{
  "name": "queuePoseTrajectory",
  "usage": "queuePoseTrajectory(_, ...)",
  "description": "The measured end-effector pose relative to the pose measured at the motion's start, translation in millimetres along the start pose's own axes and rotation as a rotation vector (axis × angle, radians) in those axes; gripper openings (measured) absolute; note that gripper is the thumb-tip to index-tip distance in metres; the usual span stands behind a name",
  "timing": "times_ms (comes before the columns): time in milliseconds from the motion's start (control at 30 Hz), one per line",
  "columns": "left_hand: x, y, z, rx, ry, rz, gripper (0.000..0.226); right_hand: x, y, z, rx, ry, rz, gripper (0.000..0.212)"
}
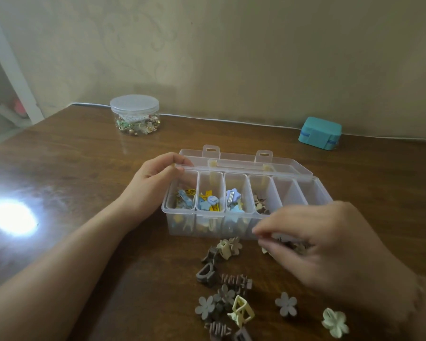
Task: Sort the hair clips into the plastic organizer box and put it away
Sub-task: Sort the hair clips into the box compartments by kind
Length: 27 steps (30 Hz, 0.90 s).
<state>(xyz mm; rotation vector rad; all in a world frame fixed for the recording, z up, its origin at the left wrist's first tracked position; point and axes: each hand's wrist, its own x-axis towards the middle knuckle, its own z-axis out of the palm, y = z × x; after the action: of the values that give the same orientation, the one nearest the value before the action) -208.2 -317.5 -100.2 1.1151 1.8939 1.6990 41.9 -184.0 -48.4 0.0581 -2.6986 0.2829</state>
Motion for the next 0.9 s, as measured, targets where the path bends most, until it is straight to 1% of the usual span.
queuePoseTrajectory(67, 0.3, -0.4, 0.1, 0.002, 0.002, 0.0, 0.024, -5.2, 2.4, -0.7, -0.165, -0.099, 0.03, 0.018)
queuePoseTrajectory(133, 0.4, -0.5, 0.5, 0.004, 0.003, 0.001, 0.024, -7.5, 4.4, -0.3, -0.273, -0.137, 0.06, 0.022)
queuePoseTrajectory(233, -0.2, 1.3, 1.1, 0.002, 0.003, 0.002, 0.024, -6.9, 3.8, 6.0, -0.385, -0.165, 0.024, 0.015)
queuePoseTrajectory(333, -0.7, 2.6, 2.5, -0.005, 0.004, 0.003, 0.024, -7.7, 0.8, 14.5, -0.402, -0.222, -0.03, 0.013)
queuePoseTrajectory(433, -1.0, 2.7, 3.2, -0.005, 0.015, 0.004, 0.022, -7.4, -0.8, 18.0, -0.356, -0.224, -0.047, 0.008)
queuePoseTrajectory(500, -1.2, 3.2, 3.6, -0.01, 0.02, 0.001, 0.022, -6.3, 0.7, 15.3, -0.247, -0.192, -0.044, 0.01)
queuePoseTrajectory(567, -1.3, 3.1, 3.2, -0.023, 0.018, -0.007, 0.022, -5.1, 0.6, 7.3, -0.107, -0.114, -0.013, 0.012)
queuePoseTrajectory(633, -1.1, 2.2, 2.5, -0.019, 0.012, -0.005, 0.022, -4.2, -0.6, -1.8, 0.076, 0.007, 0.03, 0.007)
queuePoseTrajectory(700, -0.5, 1.7, 2.0, -0.008, 0.004, 0.001, 0.023, -3.2, -0.2, -8.8, 0.208, 0.152, 0.08, 0.009)
queuePoseTrajectory(767, -0.4, 1.4, 1.5, -0.001, 0.005, 0.002, 0.023, 0.5, 2.3, -10.1, 0.177, 0.246, 0.128, 0.014)
queuePoseTrajectory(833, -0.5, 1.4, 1.4, 0.004, 0.006, 0.0, 0.023, 2.6, 7.4, -5.8, 0.09, 0.229, 0.191, 0.025)
queuePoseTrajectory(900, -0.8, 1.5, 1.4, 0.005, 0.005, -0.001, 0.023, 0.5, 12.5, -2.1, 0.056, 0.176, 0.2, 0.028)
